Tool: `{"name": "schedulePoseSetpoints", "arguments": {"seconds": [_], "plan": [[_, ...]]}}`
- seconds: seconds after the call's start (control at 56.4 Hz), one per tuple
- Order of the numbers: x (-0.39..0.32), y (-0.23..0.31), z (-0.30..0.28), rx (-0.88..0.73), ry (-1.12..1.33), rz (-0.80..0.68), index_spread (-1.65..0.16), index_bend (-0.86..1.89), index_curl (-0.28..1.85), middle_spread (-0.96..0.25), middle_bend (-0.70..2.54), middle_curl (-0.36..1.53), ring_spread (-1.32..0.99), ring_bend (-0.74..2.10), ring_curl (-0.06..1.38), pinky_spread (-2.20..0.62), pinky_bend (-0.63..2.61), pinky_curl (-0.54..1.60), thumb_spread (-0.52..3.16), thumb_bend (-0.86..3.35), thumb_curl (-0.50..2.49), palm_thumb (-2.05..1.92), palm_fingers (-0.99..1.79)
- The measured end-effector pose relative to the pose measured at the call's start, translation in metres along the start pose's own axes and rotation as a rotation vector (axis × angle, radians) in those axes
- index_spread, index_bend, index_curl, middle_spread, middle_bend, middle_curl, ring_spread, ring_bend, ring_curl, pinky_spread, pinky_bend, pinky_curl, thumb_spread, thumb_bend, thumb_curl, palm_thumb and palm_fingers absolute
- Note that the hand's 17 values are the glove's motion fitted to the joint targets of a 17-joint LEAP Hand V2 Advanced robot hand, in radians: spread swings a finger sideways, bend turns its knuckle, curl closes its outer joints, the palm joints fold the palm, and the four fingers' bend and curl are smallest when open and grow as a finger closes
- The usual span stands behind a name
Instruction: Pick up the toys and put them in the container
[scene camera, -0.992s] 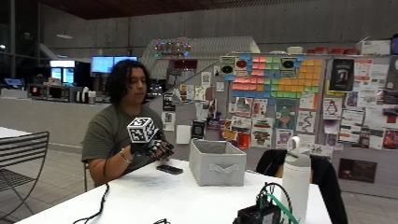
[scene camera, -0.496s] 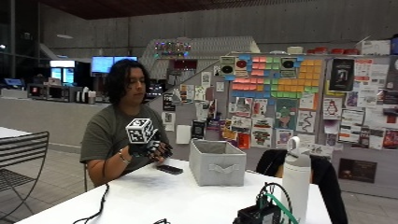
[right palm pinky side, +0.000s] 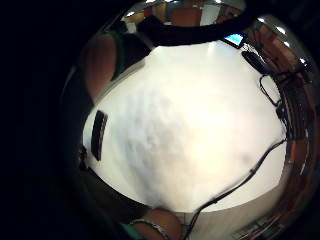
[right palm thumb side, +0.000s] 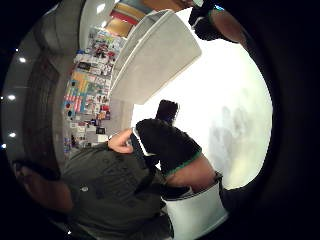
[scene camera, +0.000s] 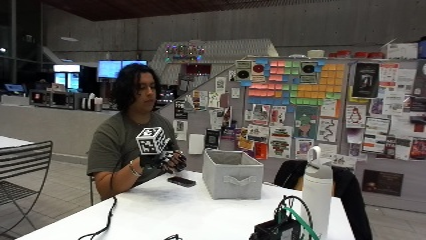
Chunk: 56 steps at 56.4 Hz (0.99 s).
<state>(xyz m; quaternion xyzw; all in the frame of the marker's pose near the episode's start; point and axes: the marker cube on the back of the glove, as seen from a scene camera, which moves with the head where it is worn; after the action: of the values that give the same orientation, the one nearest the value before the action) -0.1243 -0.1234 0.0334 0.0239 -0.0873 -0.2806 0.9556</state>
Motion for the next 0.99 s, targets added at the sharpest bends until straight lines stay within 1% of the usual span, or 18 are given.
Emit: {"name": "schedulePoseSetpoints", "arguments": {"seconds": [0.248, 0.425, 0.656, 0.992], "plan": [[0.005, -0.005, 0.009, 0.014, -0.007, -0.003, -0.41, 0.20, 0.46, -0.14, 0.29, 0.40, -0.19, 0.36, 0.22, 0.03, 0.50, 0.32, 1.21, -0.05, 0.21, -0.07, 0.33], [0.016, -0.011, 0.020, -0.025, 0.018, 0.015, -0.41, 0.19, 0.46, -0.15, 0.30, 0.40, -0.21, 0.37, 0.22, 0.03, 0.50, 0.32, 1.23, -0.05, 0.21, -0.07, 0.36], [0.021, -0.016, 0.032, -0.038, 0.043, 0.040, -0.40, 0.19, 0.46, -0.16, 0.29, 0.41, -0.22, 0.37, 0.22, 0.01, 0.51, 0.33, 1.24, -0.04, 0.22, -0.06, 0.37], [0.024, -0.015, 0.039, -0.016, 0.036, 0.042, -0.40, 0.19, 0.46, -0.17, 0.30, 0.42, -0.24, 0.39, 0.23, 0.01, 0.50, 0.33, 1.25, -0.05, 0.22, -0.06, 0.39]]}}
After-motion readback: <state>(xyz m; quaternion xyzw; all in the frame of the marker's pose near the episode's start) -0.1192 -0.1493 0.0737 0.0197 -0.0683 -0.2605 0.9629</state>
